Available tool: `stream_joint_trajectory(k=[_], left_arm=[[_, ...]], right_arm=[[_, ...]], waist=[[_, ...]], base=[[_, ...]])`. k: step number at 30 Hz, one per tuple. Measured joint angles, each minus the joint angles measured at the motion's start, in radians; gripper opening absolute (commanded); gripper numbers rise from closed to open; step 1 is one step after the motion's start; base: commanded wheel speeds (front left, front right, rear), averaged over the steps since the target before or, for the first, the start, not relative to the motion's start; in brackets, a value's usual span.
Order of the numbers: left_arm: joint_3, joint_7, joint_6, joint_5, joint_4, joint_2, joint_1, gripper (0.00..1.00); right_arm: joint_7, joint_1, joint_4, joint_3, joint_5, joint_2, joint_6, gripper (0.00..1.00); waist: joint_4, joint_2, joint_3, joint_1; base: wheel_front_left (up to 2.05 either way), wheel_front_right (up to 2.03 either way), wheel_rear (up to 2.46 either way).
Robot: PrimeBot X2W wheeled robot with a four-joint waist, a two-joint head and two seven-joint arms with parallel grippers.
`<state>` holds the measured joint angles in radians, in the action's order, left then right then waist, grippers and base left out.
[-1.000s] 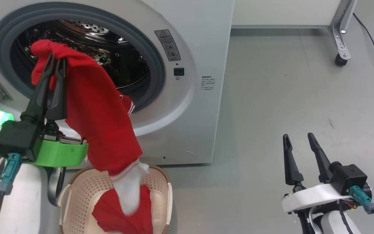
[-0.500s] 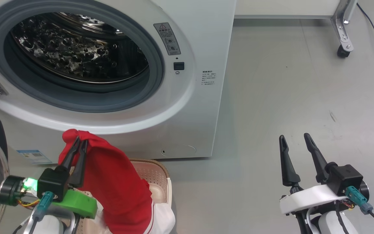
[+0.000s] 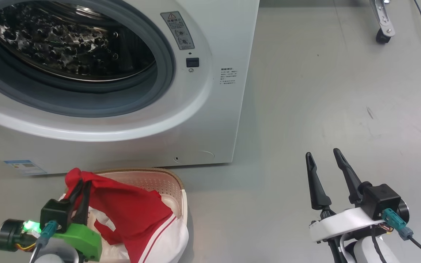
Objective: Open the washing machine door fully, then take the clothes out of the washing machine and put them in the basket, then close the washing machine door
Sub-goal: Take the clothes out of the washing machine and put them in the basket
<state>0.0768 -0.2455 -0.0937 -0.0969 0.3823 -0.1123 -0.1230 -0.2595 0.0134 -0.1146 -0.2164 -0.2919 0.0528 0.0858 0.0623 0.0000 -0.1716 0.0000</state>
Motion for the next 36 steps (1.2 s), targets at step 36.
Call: stream_joint_trajectory(k=[36], left_arm=[[0.019, 0.105, -0.009, 0.002, 0.417, -0.052, -0.297, 0.0]], right_arm=[[0.0, 0.125, 0.063, -0.01, 0.032, -0.004, -0.017, 1.0]], waist=[[0.113, 0.0, -0.338, 0.0]], base=[[0.0, 0.0, 0.0]])
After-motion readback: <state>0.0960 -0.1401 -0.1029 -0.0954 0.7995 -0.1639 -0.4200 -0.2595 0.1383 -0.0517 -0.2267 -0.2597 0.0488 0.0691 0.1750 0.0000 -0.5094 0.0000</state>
